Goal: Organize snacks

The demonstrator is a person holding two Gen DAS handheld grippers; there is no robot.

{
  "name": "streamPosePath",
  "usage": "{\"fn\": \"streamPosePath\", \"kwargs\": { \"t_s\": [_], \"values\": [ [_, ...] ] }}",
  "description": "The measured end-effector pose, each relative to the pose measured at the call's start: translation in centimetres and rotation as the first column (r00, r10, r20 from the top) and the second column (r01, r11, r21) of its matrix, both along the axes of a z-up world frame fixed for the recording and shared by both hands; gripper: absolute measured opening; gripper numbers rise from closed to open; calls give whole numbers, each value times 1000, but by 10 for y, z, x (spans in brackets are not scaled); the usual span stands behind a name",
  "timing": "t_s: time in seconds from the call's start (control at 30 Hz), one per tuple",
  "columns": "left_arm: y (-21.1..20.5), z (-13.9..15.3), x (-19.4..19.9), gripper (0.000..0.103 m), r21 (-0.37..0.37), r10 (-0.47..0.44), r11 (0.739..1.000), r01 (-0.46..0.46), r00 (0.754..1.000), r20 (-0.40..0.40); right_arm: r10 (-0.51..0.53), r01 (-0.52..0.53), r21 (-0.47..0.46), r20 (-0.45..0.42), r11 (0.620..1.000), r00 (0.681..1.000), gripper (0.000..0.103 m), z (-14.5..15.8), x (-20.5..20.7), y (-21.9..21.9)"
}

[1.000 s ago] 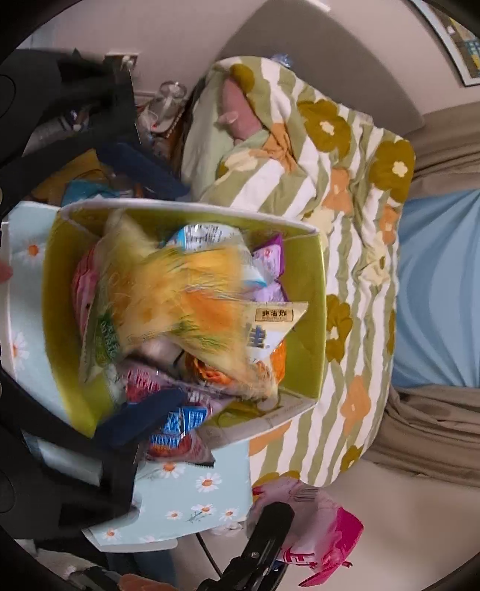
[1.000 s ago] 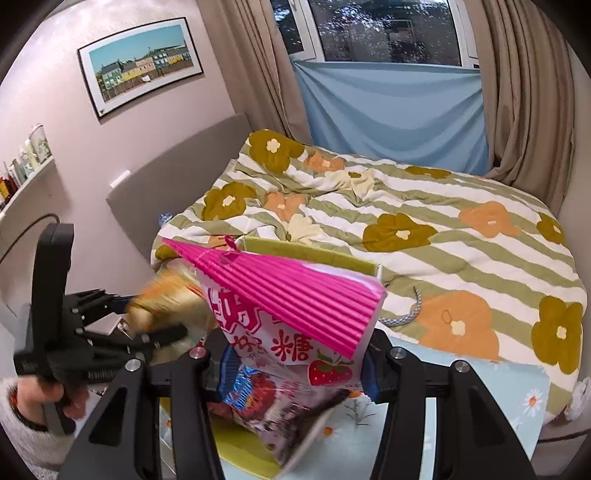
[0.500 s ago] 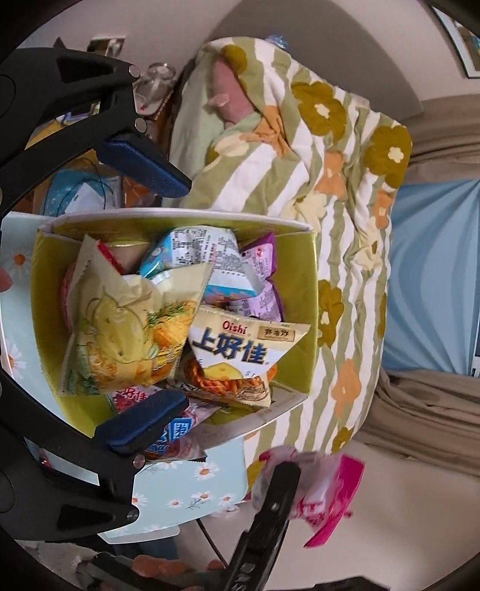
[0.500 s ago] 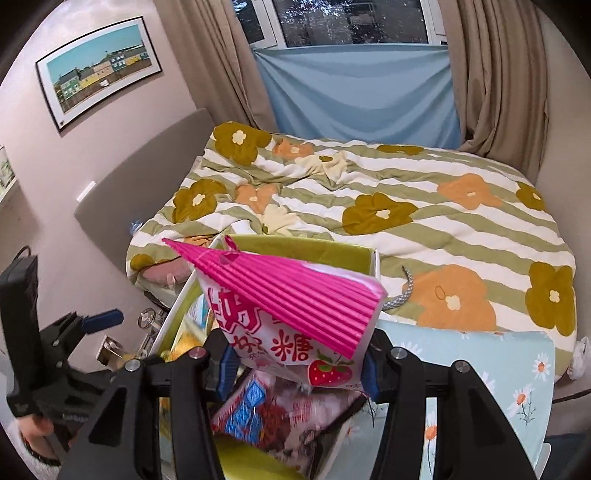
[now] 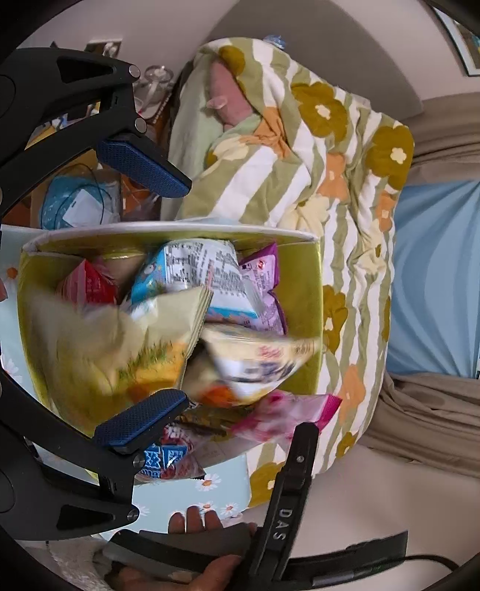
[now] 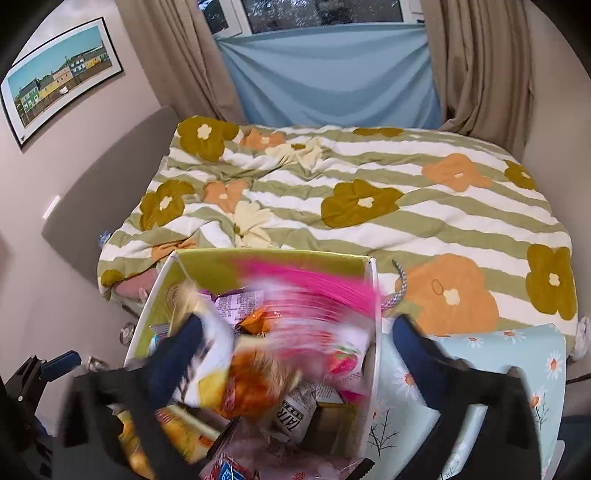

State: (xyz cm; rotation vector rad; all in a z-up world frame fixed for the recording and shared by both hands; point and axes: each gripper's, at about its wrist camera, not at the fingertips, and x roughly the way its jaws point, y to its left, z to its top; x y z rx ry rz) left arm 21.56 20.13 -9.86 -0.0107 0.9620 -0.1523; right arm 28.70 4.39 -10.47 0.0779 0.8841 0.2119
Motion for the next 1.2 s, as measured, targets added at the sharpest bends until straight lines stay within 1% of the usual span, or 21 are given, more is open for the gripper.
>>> {"fn": "streamPosePath", "kwargs": {
  "t_s": [0.1, 0.23, 0.37, 0.47, 0.57, 0.7, 0.77, 0.97, 1.1, 1.2],
  "values": [
    [0, -1, -2, 103, 6, 0, 1000, 0, 1000, 3, -7, 8, -30, 8, 1000, 1000, 103, 1, -6, 0],
    [-2, 1, -8, 103, 14, 6, 1000, -6, 1000, 5, -2, 2, -15, 2, 1000, 1000, 103, 3, -17, -1],
    [-5, 13, -19, 103, 25, 20, 999, -21, 999, 33, -4, 4, -11, 19, 1000, 1000, 103, 12, -30, -4],
    [-10, 26, -31, 103, 30, 36, 999, -38, 997, 66, -1, 1, -10, 51, 1000, 999, 103, 26, -48, -9],
    [-19, 44, -51, 103, 31, 51, 998, -54, 993, 107, -2, 4, -13, 88, 1000, 996, 103, 45, -73, -18],
    [-35, 69, -83, 103, 24, 63, 997, -68, 984, 165, -20, 24, -26, 151, 999, 988, 103, 76, -119, -33],
    [-48, 83, -101, 103, 25, 62, 997, -68, 978, 200, -47, 54, -38, 175, 998, 983, 103, 89, -147, -46],
    [-79, 107, -152, 103, 28, 43, 998, -55, 947, 318, -129, 151, -89, 221, 984, 967, 103, 102, -212, -78],
    [-97, 109, -172, 103, 29, 31, 999, -44, 938, 344, -178, 214, -118, 259, 970, 950, 103, 104, -245, -96],
    [-104, 107, -181, 103, 26, 27, 999, -39, 936, 351, -198, 243, -139, 276, 960, 940, 103, 102, -262, -106]
  ]
}}
